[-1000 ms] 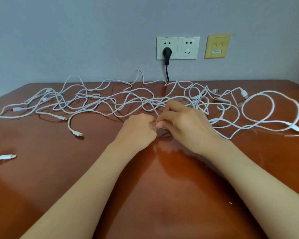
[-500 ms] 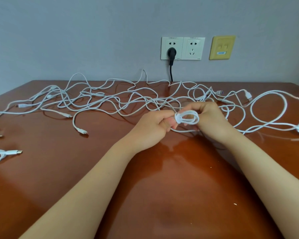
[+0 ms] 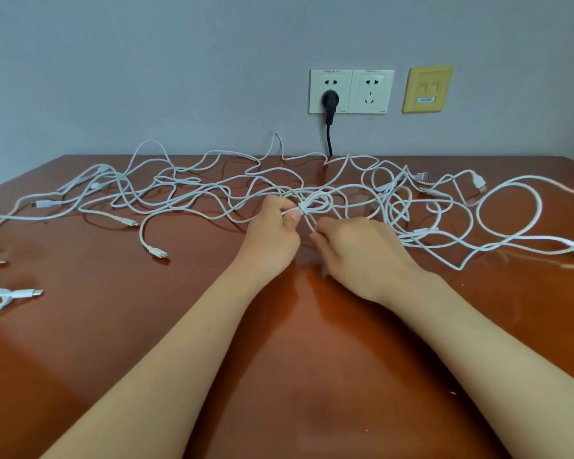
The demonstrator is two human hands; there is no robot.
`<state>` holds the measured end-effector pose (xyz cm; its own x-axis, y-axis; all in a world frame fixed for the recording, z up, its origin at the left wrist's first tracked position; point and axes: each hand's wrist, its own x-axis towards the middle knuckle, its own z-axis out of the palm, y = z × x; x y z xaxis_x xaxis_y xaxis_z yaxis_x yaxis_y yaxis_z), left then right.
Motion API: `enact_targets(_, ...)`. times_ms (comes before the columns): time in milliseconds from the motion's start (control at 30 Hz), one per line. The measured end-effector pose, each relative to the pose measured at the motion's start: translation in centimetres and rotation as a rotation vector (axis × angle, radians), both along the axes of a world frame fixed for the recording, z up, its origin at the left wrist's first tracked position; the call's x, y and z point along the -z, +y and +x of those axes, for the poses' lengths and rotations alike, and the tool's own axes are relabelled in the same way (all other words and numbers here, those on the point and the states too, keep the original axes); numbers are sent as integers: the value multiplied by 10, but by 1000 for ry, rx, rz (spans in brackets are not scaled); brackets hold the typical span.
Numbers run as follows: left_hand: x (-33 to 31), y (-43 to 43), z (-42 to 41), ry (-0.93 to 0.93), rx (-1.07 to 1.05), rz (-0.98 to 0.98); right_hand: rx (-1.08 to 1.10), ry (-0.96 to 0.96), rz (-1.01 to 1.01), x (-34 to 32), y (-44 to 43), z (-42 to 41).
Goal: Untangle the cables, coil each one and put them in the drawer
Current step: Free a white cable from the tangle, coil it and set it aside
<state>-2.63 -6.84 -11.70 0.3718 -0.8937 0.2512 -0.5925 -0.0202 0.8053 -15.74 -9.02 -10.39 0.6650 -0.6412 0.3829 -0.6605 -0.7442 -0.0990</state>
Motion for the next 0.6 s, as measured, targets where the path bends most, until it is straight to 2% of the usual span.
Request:
enact_targets(167, -2, 5, -2, -220, 22, 13, -135, -94, -317, 3, -5, 0)
enact_targets(267, -2, 8, -4, -332, 119, 72, -104, -92, -365, 4, -11, -2)
enact_targets(367, -2, 9, -6, -325, 222, 113, -45, -151, -213, -1, -12, -8)
enact_targets(500, 0, 8, -7, -260, 316, 117, 52, -380, 91, -5, -24, -18)
enact_targets(600, 1, 11, -9, -125, 369, 84, 1, -647, 477, -6, -32, -21)
